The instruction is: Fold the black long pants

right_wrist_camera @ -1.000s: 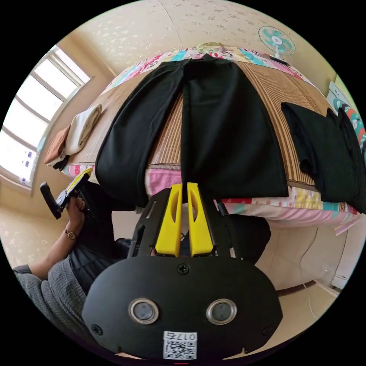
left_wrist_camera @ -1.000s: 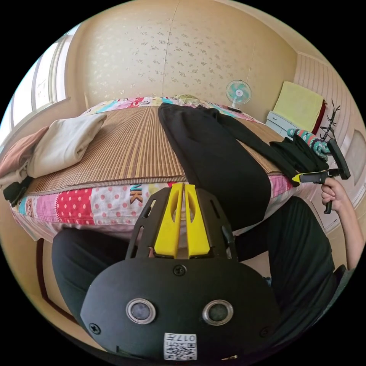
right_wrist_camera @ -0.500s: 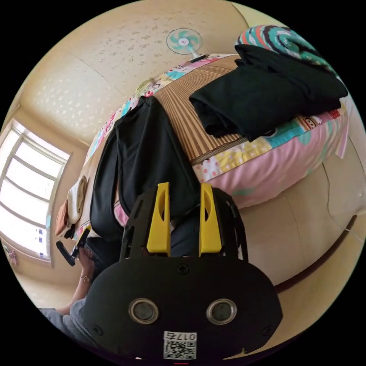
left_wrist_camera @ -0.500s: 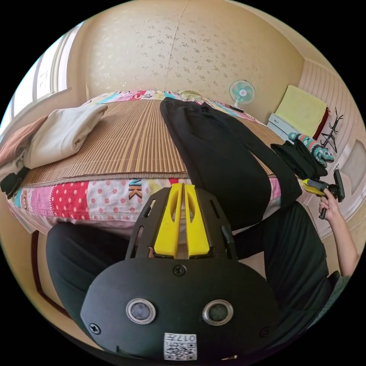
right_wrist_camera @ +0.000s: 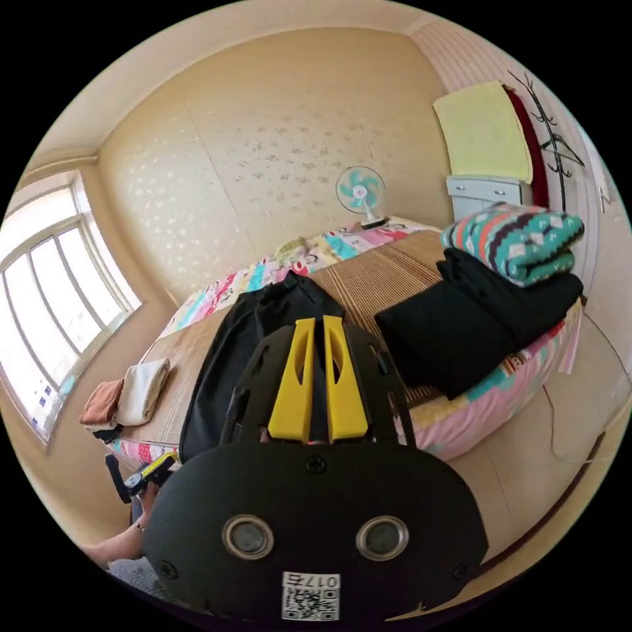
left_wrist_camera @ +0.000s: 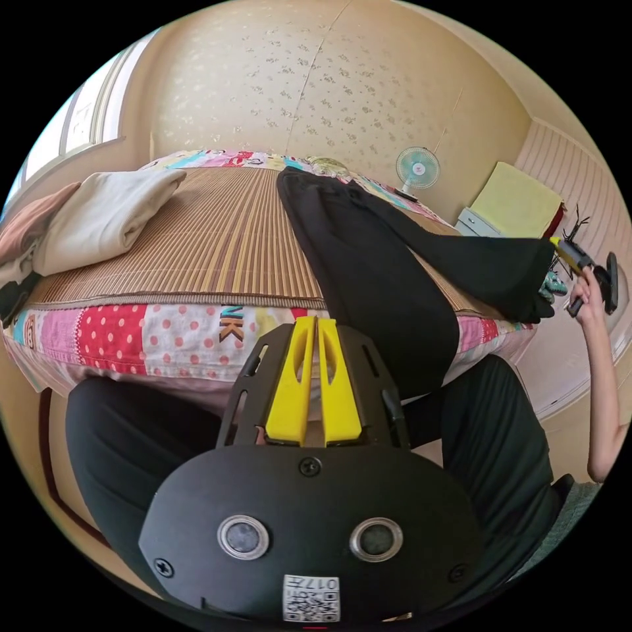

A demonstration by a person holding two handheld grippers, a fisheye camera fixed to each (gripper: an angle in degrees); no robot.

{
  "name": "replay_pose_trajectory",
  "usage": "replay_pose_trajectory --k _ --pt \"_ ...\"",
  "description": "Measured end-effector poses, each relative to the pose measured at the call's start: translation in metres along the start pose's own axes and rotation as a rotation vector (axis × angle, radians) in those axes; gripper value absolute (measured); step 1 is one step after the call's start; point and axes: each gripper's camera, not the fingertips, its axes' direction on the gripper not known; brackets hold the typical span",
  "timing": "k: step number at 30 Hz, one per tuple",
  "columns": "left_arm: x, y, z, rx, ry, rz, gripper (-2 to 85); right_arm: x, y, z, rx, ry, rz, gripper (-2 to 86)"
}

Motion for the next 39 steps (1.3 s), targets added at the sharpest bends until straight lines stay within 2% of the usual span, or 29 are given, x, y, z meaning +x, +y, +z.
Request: replay_pose_trajectory --k 4,6,9,12,13,15,17,19,23,25,27,30,33,36,39 --pt "-0.008 -0.003 -0.009 0.022 0.058 -0.016 -1.0 -0.174 0.000 0.033 -0.050 -0.339 -0.425 1.7" --pt "-0.015 -0.004 -0.014 0.041 0.093 -0.034 -1.0 -0.257 0.058 0.084 -0.228 -0.487 -0.590 1.3" --pt "-0.033 -0.003 -0.021 0.059 0.136 -0.097 -0.9 -0.304 0.171 0.160 -0.521 -0.462 -0.671 0.9" --pt "-0.053 -0.002 -0.024 0.068 0.220 -0.160 -0.8 -0.291 0.254 0.197 -0.655 -0.373 -0.664 0.5" --pt "-0.058 -0.003 -0.025 0.075 0.268 -0.165 -0.5 -0.284 0.258 0.195 -0.637 -0.401 -0.645 0.5" --pt "-0.060 -0.006 -0.026 0.086 0.343 -0.150 0.1 -0.270 0.263 0.201 -0.784 -0.551 -0.550 0.3" --pt "-0.052 -0.015 -0.021 0.066 0.445 -0.094 3.6 -0.265 0.268 0.191 -0.768 -0.513 -0.604 0.3" --pt "-0.040 -0.022 -0.014 0.015 0.470 -0.053 6.4 -0.261 0.272 0.178 -0.750 -0.450 -0.672 0.3" --pt "-0.023 -0.027 -0.025 0.049 0.413 -0.025 11.2 -0.222 0.274 0.149 -0.714 -0.490 -0.575 0.6" --pt "-0.027 -0.028 -0.034 0.086 0.361 -0.055 11.3 -0.202 0.274 0.139 -0.670 -0.437 -0.513 0.9" --pt "-0.036 -0.031 -0.044 0.120 0.308 -0.116 11.3 -0.176 0.271 0.134 -0.627 -0.300 -0.452 1.7" --pt "-0.049 -0.048 -0.060 0.133 0.251 -0.213 11.2 -0.143 0.267 0.137 -0.638 -0.256 -0.386 3.2" --pt "-0.049 -0.077 -0.047 0.050 0.223 -0.184 11.2 -0.106 0.266 0.144 -0.686 -0.326 -0.262 3.3" --pt "-0.042 -0.104 0.010 -0.215 0.228 -0.127 11.1 -0.076 0.265 0.144 -0.695 -0.381 -0.164 3.7" --pt "-0.026 -0.103 0.012 -0.161 0.182 -0.042 8.4 -0.045 0.264 0.164 -0.788 -0.464 -0.006 8.6"
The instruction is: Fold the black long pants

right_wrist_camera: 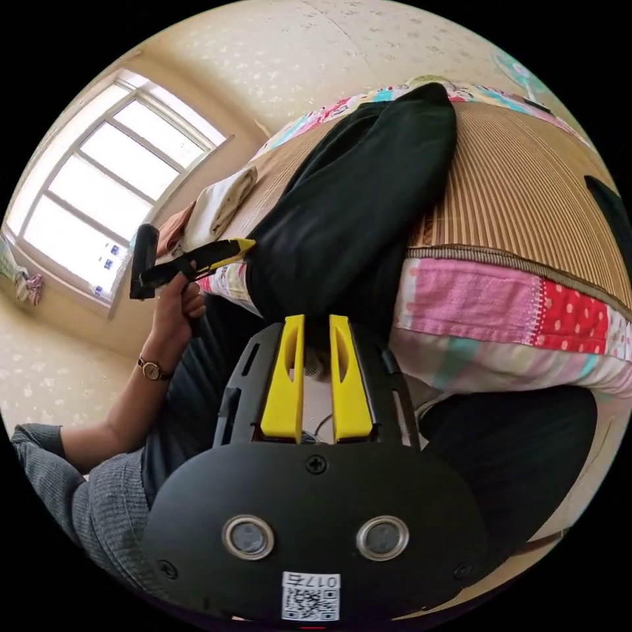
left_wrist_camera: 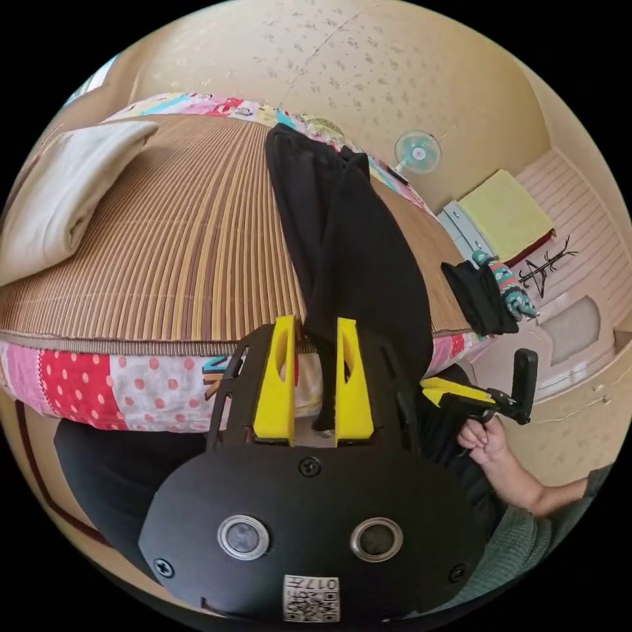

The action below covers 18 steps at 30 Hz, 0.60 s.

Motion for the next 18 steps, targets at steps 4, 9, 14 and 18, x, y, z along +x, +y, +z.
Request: replay_pose_trajectory --k 4,9,14,18 --pt "0.024 0.023 -0.012 0.101 -0.053 0.057 5.0 0.044 -0.005 -0.001 0.030 -0.194 0.136 10.5" --pt "0.044 0.010 -0.045 0.149 0.174 0.149 4.5 0.081 -0.018 0.002 0.023 -0.376 0.227 3.5" --pt "0.024 0.007 -0.092 0.156 0.475 0.088 4.4 0.062 -0.014 -0.091 0.284 -0.682 0.071 2.0" --pt "0.031 0.045 -0.103 0.092 0.484 0.161 4.4 0.027 0.009 -0.145 0.165 -0.508 -0.117 1.6"
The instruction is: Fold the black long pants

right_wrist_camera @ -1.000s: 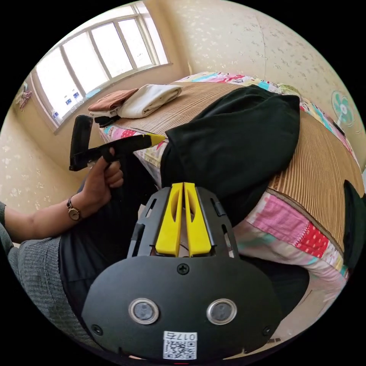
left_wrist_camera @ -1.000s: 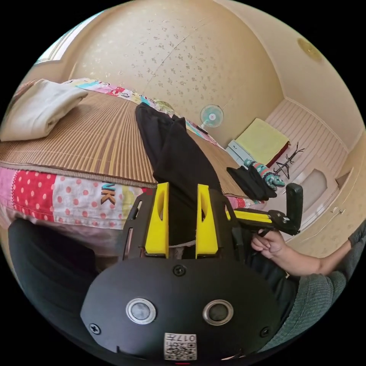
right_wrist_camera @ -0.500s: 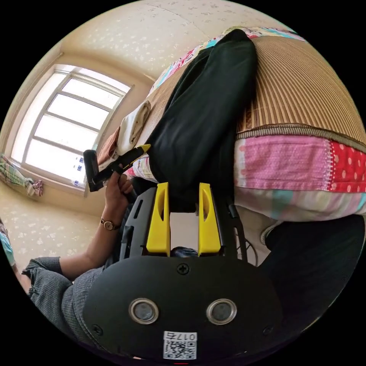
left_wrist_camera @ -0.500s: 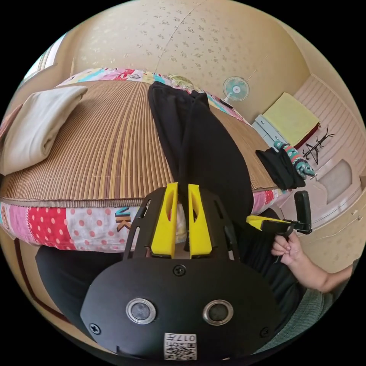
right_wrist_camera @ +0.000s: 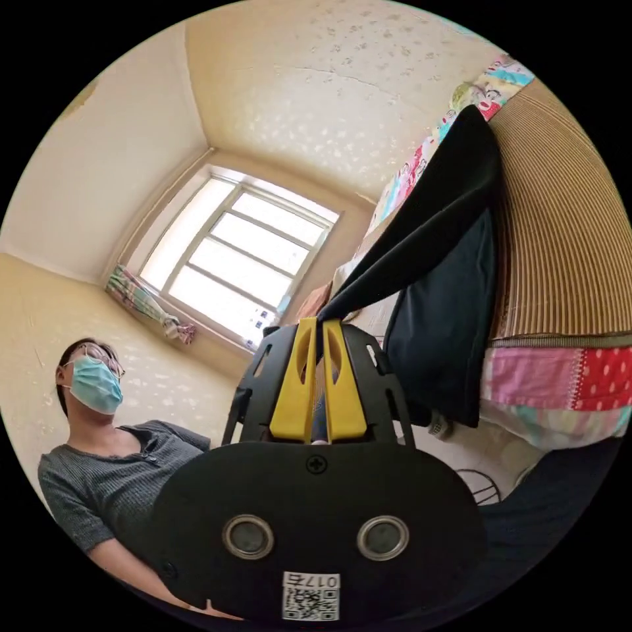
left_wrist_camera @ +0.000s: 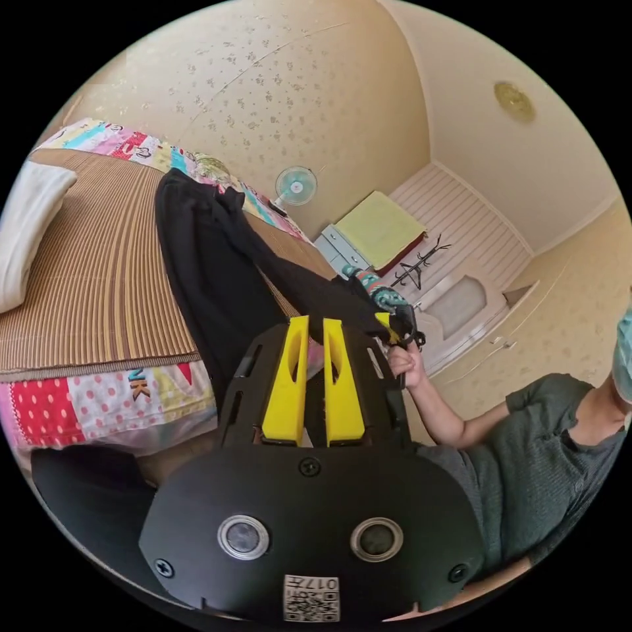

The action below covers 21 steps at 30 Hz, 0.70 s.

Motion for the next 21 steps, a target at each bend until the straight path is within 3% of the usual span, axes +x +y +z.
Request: replay_pose_trajectory --k 3,6,12,15,18,21 --pt "0.004 0.026 0.027 -0.229 -0.120 0.031 4.7 -0.004 0.033 0.041 -0.265 0.309 -0.034 1.6" --pt "-0.012 0.029 0.064 -0.455 -0.171 0.000 5.1 0.026 0.070 0.088 -0.435 0.468 -0.020 1.6" --pt "-0.042 -0.002 0.047 -0.237 -0.218 -0.107 9.8 0.060 0.091 0.150 -0.548 0.656 0.005 1.6" --pt "-0.047 -0.029 0.072 -0.294 -0.195 -0.055 12.9 0.060 0.098 0.169 -0.595 0.719 -0.044 1.5" --pt "-0.051 -0.046 0.118 -0.418 -0.284 0.006 13.9 0.072 0.102 0.176 -0.630 0.720 -0.036 1.5" --pt "-0.060 -0.043 0.148 -0.449 -0.367 0.025 8.9 0.085 0.102 0.173 -0.645 0.673 0.008 1.7"
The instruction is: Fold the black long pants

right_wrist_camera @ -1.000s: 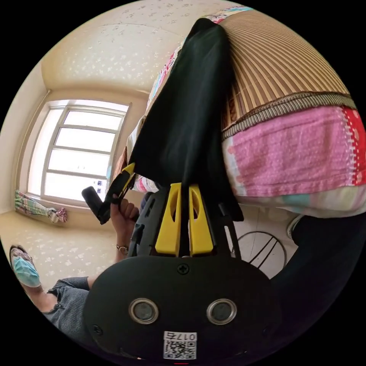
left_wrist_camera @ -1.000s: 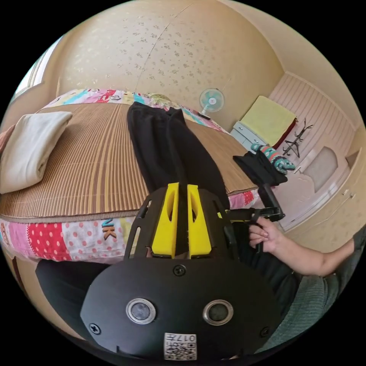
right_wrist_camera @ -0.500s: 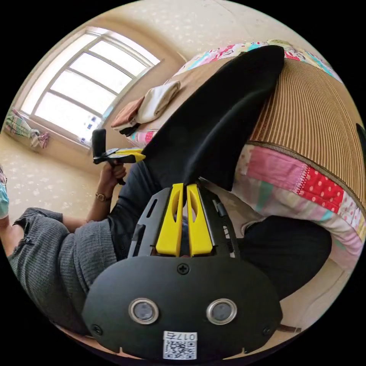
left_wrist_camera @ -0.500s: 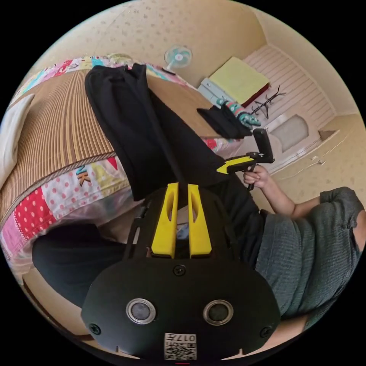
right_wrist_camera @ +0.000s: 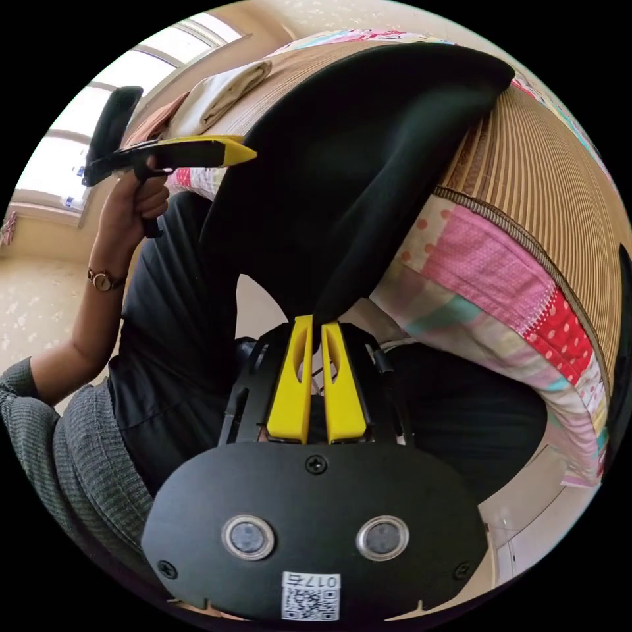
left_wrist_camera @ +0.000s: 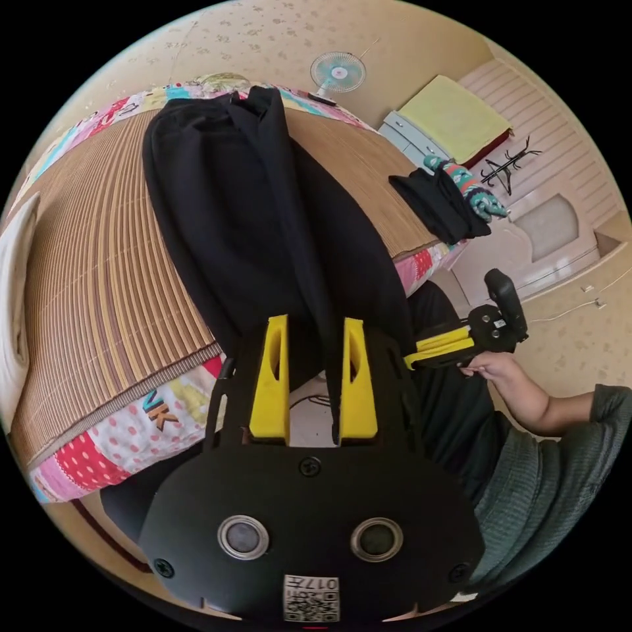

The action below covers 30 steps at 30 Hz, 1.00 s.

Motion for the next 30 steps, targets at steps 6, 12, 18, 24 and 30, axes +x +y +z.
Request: replay_pose_trajectory --k 6,12,18,24,30 --pt "-0.049 0.061 0.002 0.268 0.200 -0.022 1.7 0.023 0.026 0.004 0.078 -0.097 0.048 2.3" --pt "-0.057 0.057 -0.004 0.239 0.193 0.027 0.0 0.052 0.060 -0.018 0.239 -0.082 0.142 1.6" --pt "-0.057 0.045 -0.013 0.200 0.151 0.061 -0.3 0.103 0.030 -0.071 0.419 -0.045 0.249 5.7" --pt "-0.068 0.031 -0.021 0.169 0.180 0.028 -0.5 0.177 -0.073 -0.103 0.545 -0.132 0.300 7.6" --pt "-0.078 0.010 -0.033 0.079 0.198 -0.030 -0.4 0.254 -0.205 -0.104 0.506 0.191 0.454 8.0"
